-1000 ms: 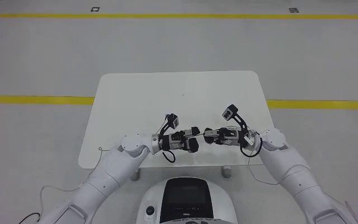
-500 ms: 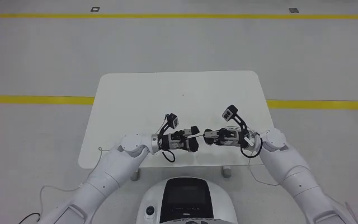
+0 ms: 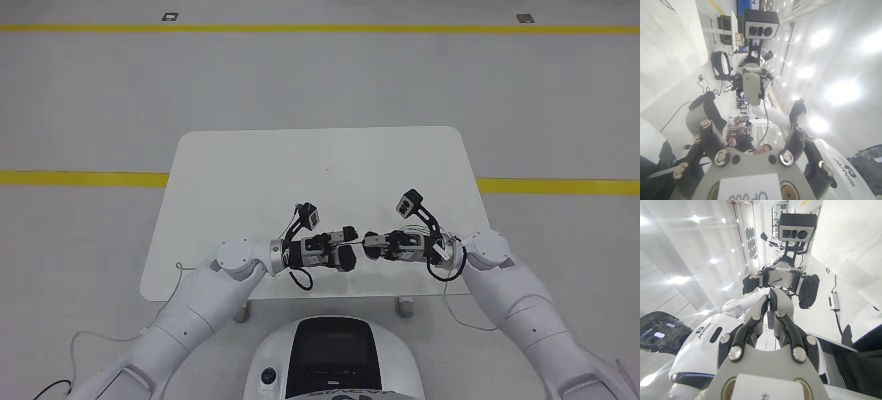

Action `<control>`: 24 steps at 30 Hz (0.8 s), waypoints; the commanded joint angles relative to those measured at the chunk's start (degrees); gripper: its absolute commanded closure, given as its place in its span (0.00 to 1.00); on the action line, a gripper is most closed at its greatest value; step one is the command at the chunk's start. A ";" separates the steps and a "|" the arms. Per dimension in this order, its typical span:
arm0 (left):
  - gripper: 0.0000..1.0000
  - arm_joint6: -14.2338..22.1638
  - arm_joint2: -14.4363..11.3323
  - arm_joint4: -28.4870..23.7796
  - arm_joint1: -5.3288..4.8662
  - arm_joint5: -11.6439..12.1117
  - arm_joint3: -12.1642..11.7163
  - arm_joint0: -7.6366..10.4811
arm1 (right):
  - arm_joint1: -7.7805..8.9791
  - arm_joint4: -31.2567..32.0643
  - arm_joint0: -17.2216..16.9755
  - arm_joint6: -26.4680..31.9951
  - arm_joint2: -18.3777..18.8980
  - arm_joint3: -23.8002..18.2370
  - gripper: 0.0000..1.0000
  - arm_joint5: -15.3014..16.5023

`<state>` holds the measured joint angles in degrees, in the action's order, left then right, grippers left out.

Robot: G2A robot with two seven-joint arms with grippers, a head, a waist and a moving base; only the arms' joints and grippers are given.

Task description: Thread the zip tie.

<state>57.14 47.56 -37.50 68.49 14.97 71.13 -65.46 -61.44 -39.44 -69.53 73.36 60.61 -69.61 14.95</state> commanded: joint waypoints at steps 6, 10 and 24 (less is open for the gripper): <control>0.42 -0.12 -0.06 0.06 -0.06 -0.12 0.01 0.07 | 0.01 1.85 0.23 -0.28 0.00 0.24 1.00 -0.52; 0.49 -0.22 -0.05 0.08 -0.10 -0.24 -0.06 0.17 | 0.01 3.23 0.45 -0.73 -0.12 0.35 1.00 -0.96; 0.60 -0.55 -0.10 0.55 -0.26 -0.46 0.11 0.32 | 0.21 5.18 0.30 -1.17 0.61 -0.31 1.00 -1.59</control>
<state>56.60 47.47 -36.97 68.24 14.54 71.23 -65.15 -61.24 -34.31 -69.21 72.19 61.19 -69.88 13.39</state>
